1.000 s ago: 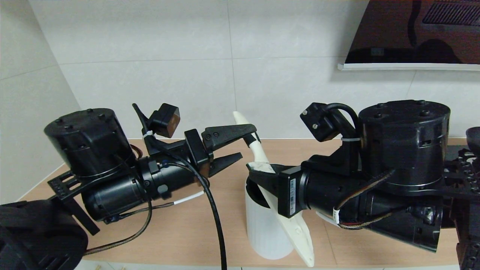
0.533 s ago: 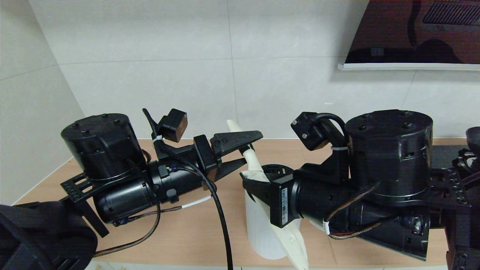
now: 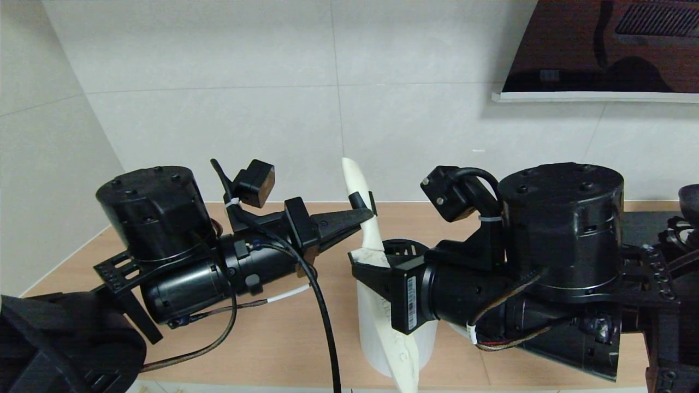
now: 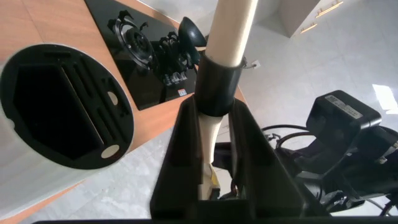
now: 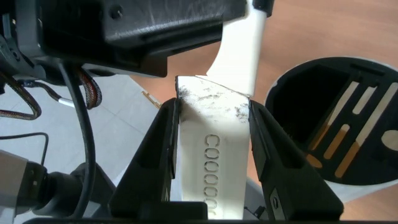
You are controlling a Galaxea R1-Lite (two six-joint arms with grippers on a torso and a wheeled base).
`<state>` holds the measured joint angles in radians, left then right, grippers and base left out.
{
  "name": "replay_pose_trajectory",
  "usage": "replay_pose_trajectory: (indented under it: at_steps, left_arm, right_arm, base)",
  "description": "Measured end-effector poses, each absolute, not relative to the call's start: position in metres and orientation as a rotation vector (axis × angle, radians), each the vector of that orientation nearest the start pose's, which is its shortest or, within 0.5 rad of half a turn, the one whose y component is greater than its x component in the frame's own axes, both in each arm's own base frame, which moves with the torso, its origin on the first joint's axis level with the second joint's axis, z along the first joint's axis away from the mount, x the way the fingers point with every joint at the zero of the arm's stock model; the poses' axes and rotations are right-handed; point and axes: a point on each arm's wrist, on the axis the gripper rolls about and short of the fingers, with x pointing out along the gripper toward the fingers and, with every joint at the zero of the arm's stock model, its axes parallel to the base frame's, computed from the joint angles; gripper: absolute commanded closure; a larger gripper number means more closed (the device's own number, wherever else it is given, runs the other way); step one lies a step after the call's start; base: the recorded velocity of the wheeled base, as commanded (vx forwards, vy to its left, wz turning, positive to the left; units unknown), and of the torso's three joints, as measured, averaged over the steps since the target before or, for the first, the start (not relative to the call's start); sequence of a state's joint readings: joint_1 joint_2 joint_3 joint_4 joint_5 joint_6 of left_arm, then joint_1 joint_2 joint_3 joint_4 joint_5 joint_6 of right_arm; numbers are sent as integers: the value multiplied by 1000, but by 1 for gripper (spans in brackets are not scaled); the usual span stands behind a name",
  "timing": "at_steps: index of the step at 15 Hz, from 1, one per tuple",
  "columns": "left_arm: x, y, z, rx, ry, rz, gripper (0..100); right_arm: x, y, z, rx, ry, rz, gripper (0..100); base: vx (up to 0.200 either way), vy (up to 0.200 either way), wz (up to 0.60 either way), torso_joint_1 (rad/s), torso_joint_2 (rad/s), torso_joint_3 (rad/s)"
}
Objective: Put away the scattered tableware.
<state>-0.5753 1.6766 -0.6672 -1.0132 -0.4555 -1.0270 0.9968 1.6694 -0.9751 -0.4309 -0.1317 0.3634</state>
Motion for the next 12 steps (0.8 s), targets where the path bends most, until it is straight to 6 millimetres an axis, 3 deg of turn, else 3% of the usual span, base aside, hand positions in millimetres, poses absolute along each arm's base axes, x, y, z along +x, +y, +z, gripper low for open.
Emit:
replay_pose_trajectory:
  at_steps: [12]
  left_arm:
    - [236, -165, 192, -932, 522, -939, 100]
  right_arm:
    - [172, 259, 218, 197, 384, 802, 100]
  base:
    - [0, 0, 0, 0, 0, 0]
